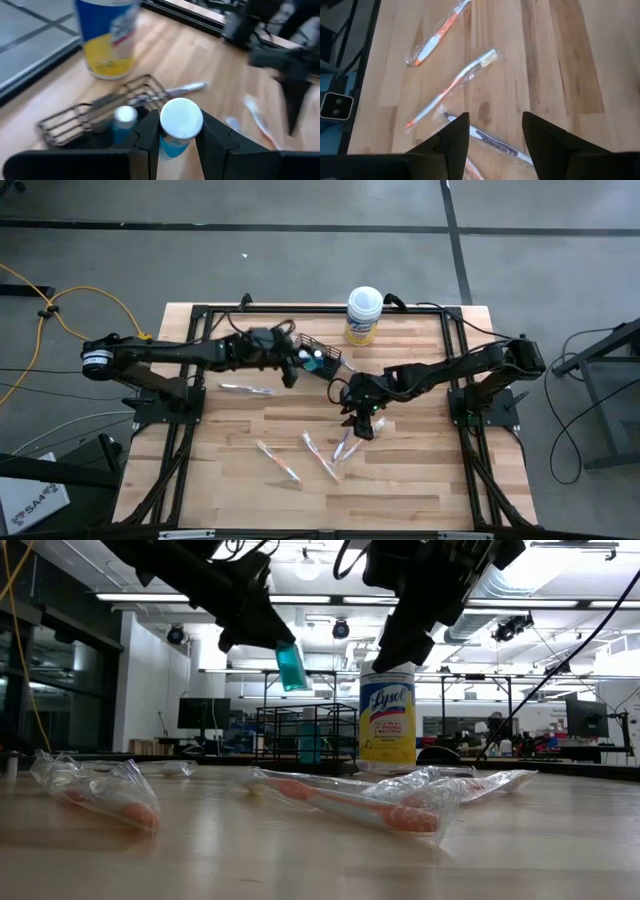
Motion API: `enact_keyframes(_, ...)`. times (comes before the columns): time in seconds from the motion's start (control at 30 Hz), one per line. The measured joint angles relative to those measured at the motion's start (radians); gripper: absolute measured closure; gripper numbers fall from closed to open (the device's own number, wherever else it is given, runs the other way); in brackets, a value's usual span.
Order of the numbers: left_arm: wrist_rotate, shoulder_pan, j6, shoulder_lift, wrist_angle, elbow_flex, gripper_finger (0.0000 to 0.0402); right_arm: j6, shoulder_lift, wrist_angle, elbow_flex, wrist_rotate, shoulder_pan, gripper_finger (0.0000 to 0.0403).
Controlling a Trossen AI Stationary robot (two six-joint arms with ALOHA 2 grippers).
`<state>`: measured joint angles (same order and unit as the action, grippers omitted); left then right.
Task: Pick & Place toothbrushing station
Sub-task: Put the blue mouthwash into the black mesh organizer
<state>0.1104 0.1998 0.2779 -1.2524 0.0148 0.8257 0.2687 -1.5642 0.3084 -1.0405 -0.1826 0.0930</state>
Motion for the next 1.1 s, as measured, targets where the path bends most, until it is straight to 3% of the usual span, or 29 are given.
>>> enact_keyframes(0.13,0.004,0.052,0.0,0.002,0.019,0.0,0.0313,0.0,0.0,-0.015,0.0,0.0,0.013,0.0229)
enact_keyframes(0.33,0.102,0.076,0.004,-0.007,0.018,-0.001,0.0313,0.0,0.0,-0.035,0.0,0.0,0.021,0.0229)
enact_keyframes(0.67,0.102,0.064,-0.021,-0.007,0.03,0.002,0.0313,0.0,0.0,-0.036,0.0,0.0,0.021,0.0229)
enact_keyframes(0.97,0.136,0.05,-0.079,-0.121,-0.122,0.175,0.0313,-0.001,-0.001,-0.035,0.0,-0.001,0.021,0.0229)
enact_keyframes(1.1,0.21,0.049,-0.079,-0.164,-0.129,0.186,0.0313,-0.001,-0.001,-0.032,0.0,0.0,0.03,0.0229)
